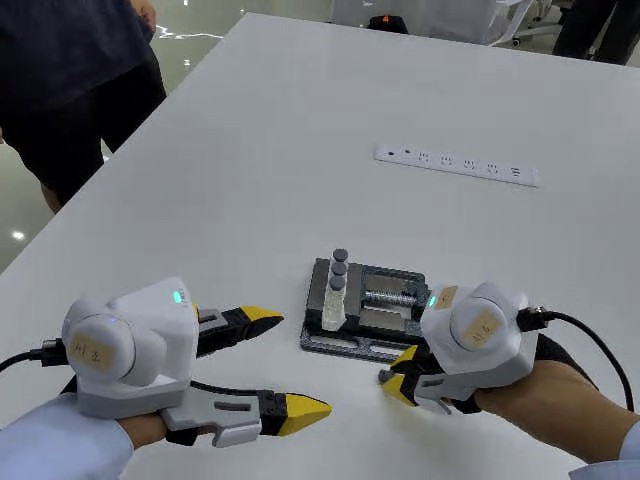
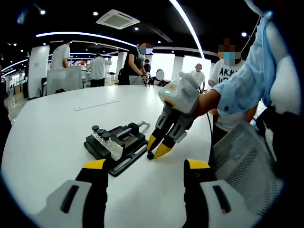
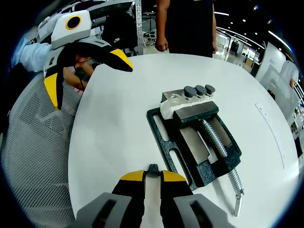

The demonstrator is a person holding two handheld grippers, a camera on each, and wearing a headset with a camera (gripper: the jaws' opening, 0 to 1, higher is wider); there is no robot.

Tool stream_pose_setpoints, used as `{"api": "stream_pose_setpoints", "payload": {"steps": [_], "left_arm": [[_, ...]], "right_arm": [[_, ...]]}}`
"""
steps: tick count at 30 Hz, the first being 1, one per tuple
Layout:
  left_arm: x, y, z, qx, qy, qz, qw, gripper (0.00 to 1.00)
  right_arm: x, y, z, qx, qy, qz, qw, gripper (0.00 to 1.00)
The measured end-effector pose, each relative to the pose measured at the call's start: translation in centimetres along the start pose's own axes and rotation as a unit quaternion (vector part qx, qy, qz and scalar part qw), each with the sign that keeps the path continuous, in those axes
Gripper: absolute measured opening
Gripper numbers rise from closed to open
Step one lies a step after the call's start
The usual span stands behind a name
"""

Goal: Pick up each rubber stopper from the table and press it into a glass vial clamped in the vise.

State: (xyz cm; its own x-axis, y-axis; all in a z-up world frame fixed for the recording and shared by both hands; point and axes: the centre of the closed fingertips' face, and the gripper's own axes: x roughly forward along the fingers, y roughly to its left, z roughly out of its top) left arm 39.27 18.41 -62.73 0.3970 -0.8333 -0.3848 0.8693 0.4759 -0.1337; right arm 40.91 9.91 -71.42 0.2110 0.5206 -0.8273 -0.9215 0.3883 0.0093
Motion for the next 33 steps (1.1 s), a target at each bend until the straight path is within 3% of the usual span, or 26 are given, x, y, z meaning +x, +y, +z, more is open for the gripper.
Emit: {"api": "stream_pose_setpoints", "payload": {"steps": [15, 21, 33], "left_arm": [[0.4, -0.5, 0.1, 0.007, 0.001, -0.009, 0.9999, 0.59], [0.8, -1.0, 0.2, 0.016, 0.002, -0.022, 0.9996, 0.57], [1.7, -1.9, 0.6, 0.062, 0.003, -0.044, 0.9971, 0.48]], "right_arm": [[-1.2, 0.5, 0.6, -0.008, 0.001, 0.002, 1.0000, 0.08], [-2.9, 1.0, 2.3, -0.028, 0.000, 0.003, 0.9996, 0.08], [-5.7, 2.3, 5.6, -0.056, -0.001, 0.023, 0.9982, 0.08]]}}
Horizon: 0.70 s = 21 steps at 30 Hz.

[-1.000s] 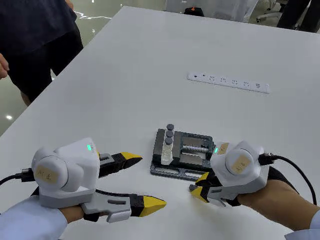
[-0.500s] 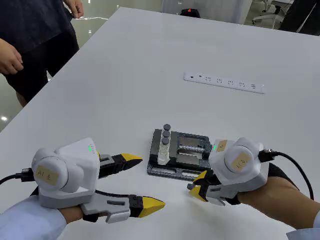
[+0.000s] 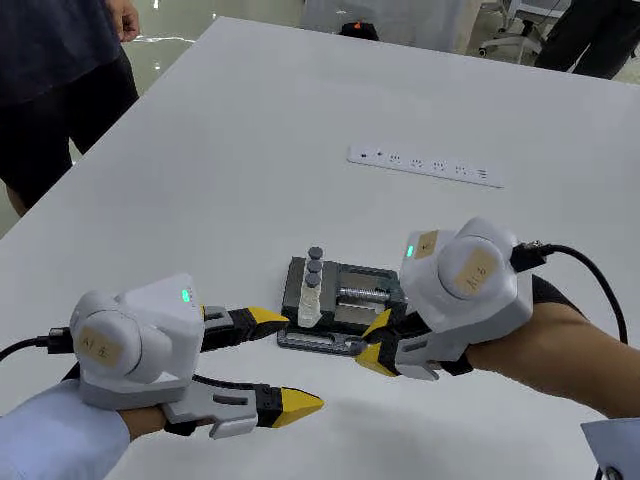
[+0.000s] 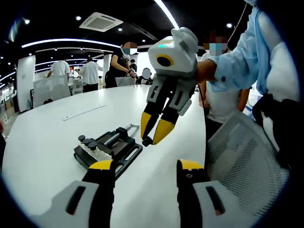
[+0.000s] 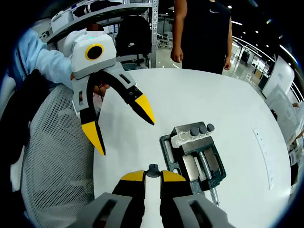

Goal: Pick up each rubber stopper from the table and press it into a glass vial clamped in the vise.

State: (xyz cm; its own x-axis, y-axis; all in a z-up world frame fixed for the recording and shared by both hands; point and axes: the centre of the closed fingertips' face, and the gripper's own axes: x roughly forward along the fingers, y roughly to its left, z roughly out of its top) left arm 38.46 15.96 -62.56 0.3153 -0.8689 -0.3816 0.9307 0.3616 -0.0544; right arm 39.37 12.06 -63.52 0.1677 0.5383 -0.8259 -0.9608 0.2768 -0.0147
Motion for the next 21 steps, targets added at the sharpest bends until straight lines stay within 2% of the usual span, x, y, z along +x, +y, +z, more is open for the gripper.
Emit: {"api": "stream_pose_setpoints", "payload": {"steps": [10, 21], "left_arm": [[0.3, -0.6, 0.4, 0.033, -0.006, -0.013, 0.9994, 0.36], [0.4, -1.1, 1.4, 0.065, -0.022, -0.019, 0.9975, 0.27]], "right_arm": [[-1.0, 1.2, 1.2, -0.021, 0.020, 0.025, 0.9993, 0.08], [-1.3, 2.1, 2.0, -0.035, 0.041, 0.048, 0.9974, 0.08]]}}
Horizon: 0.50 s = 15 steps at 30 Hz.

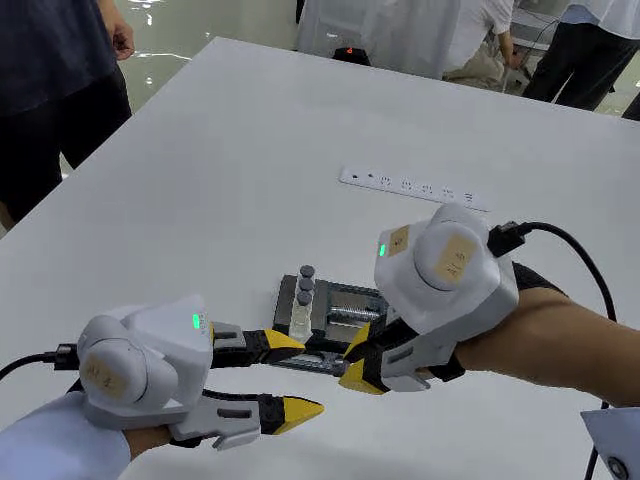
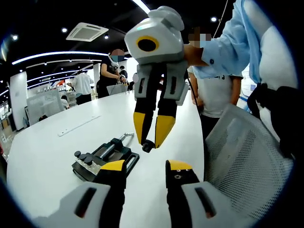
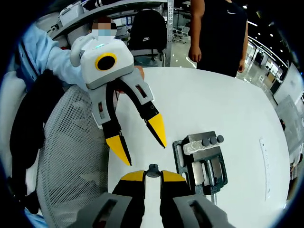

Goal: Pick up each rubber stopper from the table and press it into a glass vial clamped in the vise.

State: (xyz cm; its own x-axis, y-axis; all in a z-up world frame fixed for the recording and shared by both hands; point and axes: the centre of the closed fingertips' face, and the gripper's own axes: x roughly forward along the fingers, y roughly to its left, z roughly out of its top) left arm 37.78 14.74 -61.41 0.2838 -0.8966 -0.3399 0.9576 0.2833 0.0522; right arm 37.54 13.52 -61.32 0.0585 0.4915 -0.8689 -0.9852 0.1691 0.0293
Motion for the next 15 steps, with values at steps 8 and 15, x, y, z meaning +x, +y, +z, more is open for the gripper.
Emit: {"api": "stream_pose_setpoints", "payload": {"steps": [8, 15], "left_arm": [[0.1, -0.7, 0.5, 0.021, -0.007, -0.010, 0.9997, 0.22], [0.1, -1.0, 0.7, 0.040, -0.008, -0.015, 0.9991, 0.17]], "right_arm": [[0.1, 0.7, 0.8, -0.011, 0.017, 0.021, 0.9996, 0.08], [0.2, 1.2, 0.9, -0.018, 0.040, 0.040, 0.9982, 0.08]]}}
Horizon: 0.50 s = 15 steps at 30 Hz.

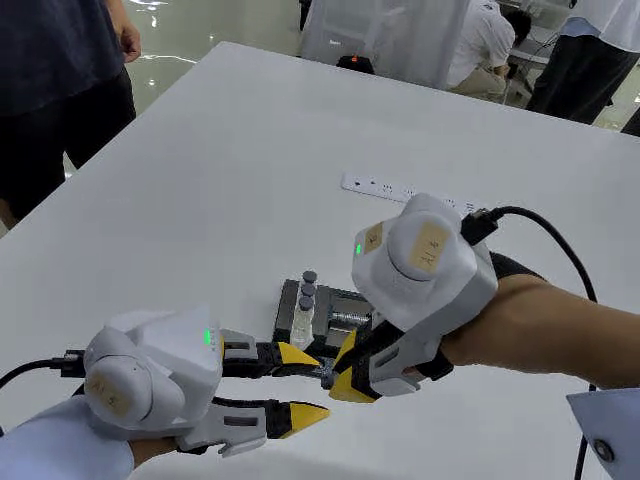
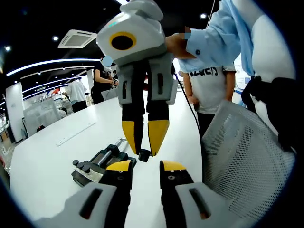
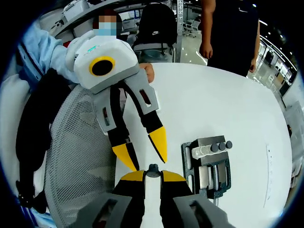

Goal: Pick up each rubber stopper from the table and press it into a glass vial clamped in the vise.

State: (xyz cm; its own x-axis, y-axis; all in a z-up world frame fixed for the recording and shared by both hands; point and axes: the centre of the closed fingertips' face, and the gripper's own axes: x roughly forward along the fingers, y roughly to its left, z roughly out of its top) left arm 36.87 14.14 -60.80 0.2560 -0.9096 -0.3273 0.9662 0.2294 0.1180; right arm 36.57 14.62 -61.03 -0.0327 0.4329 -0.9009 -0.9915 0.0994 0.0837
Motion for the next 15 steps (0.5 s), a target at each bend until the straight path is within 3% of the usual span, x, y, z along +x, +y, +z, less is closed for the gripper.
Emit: {"api": "stream_pose_setpoints", "payload": {"steps": [15], "left_arm": [[0.13, -0.48, 0.45, 0.025, -0.003, -0.010, 0.9996, 0.07]], "right_arm": [[0.04, 0.72, -0.32, -0.018, 0.040, 0.032, 0.9985, 0.08]]}}
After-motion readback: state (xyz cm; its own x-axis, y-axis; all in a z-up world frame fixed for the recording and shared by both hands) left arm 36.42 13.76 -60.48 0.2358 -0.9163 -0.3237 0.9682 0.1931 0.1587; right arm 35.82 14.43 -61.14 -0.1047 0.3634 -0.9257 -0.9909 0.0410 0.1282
